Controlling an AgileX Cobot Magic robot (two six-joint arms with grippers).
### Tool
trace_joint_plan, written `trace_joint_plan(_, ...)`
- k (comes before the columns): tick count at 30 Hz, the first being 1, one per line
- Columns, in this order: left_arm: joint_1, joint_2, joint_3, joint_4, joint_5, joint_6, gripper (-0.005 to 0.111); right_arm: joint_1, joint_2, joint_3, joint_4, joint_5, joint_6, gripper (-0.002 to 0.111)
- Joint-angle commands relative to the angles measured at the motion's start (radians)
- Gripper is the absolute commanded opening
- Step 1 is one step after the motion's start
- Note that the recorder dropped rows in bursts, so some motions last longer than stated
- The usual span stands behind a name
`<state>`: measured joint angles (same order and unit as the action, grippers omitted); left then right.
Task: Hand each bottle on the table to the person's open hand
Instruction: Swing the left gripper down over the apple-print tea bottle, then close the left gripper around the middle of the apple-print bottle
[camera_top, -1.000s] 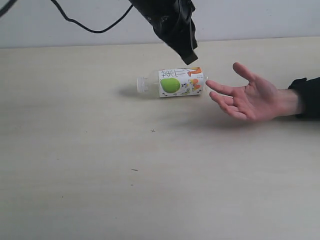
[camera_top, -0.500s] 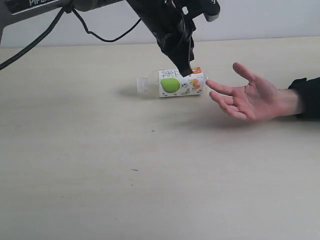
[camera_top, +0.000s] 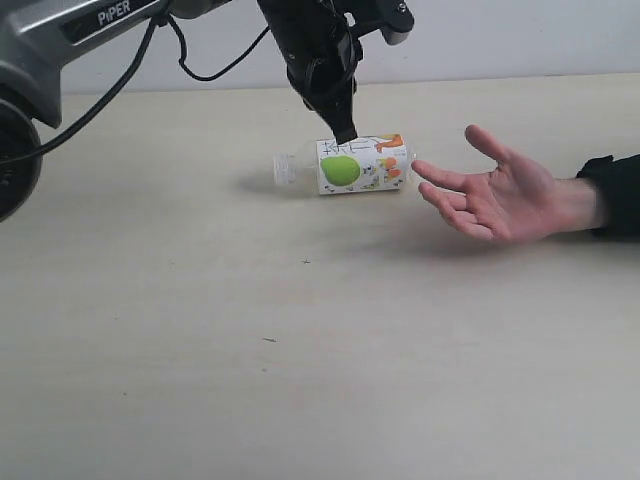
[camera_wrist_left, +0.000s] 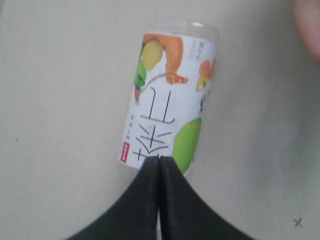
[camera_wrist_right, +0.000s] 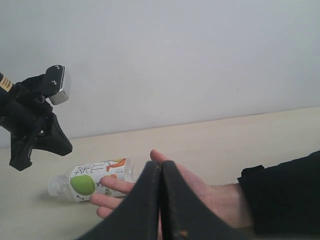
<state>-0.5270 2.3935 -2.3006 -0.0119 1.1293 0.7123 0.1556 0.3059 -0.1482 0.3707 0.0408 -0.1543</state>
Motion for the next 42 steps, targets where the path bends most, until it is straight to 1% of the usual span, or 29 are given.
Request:
trace_joint_plan(1,-0.019,0.007,-0.052,0.023,0.067,-0.035,0.000,-0.004,-0.003,0.004,0.002,-0.002,0.001,0.000)
trace_joint_plan(4,-0.021,0.007,-0.052,0.022,0.092,-0.035,0.000,-0.004,-0.003,0.004,0.002,-0.002,0.001,0.000)
trace_joint_plan(19,-0.021,-0.001,-0.052,0.026,0.092,-0.034,0.000,-0.004,-0.003,0.004,0.002,-0.002,0.001,0.000)
trace_joint_plan(20,-0.021,-0.001,-0.052,0.026,0.065,-0.032,0.003,-0.004,-0.003,0.004,0.002,-0.002,0.001,0.000)
trace_joint_plan(22,-0.021,-0.001,-0.052,0.031,0.023,-0.012,0.012,-0.004,-0.003,0.004,0.002,-0.019,0.001,0.000)
trace_joint_plan(24,-0.021,-0.001,-0.052,0.031,-0.019,-0.009,0.027,-0.004,-0.003,0.004,0.002,-0.031,0.001,0.000)
trace_joint_plan(27,-0.021,0.005,-0.052,0.031,-0.042,-0.009,0.057,-0.004,-0.003,0.004,0.002,-0.031,0.001,0.000)
trace_joint_plan(29,-0.021,0.009,-0.050,0.048,-0.052,0.014,0.075,-0.004,-0.003,0.004,0.002,-0.031,0.001,0.000)
trace_joint_plan(30,-0.021,0.012,-0.050,0.063,-0.053,0.021,0.079,-0.004,-0.003,0.004,0.002,-0.031,0.001,0.000)
trace_joint_plan(32,-0.021,0.016,-0.050,0.107,-0.049,0.021,0.083,-0.004,-0.003,0.004,0.003,-0.031,0.001,0.000)
trace_joint_plan(36,-0.021,0.033,-0.050,0.150,-0.025,0.021,0.083,-0.004,-0.003,0.004,0.003,-0.031,0.001,0.000)
trace_joint_plan(40,-0.021,0.062,-0.050,0.167,0.006,0.127,0.083,-0.004,-0.003,0.004,0.003,-0.031,0.001,0.000)
trace_joint_plan(42,-0.021,0.077,-0.050,0.186,0.007,0.126,0.083,-0.004,-0.003,0.004,0.003,-0.031,0.001,0.000)
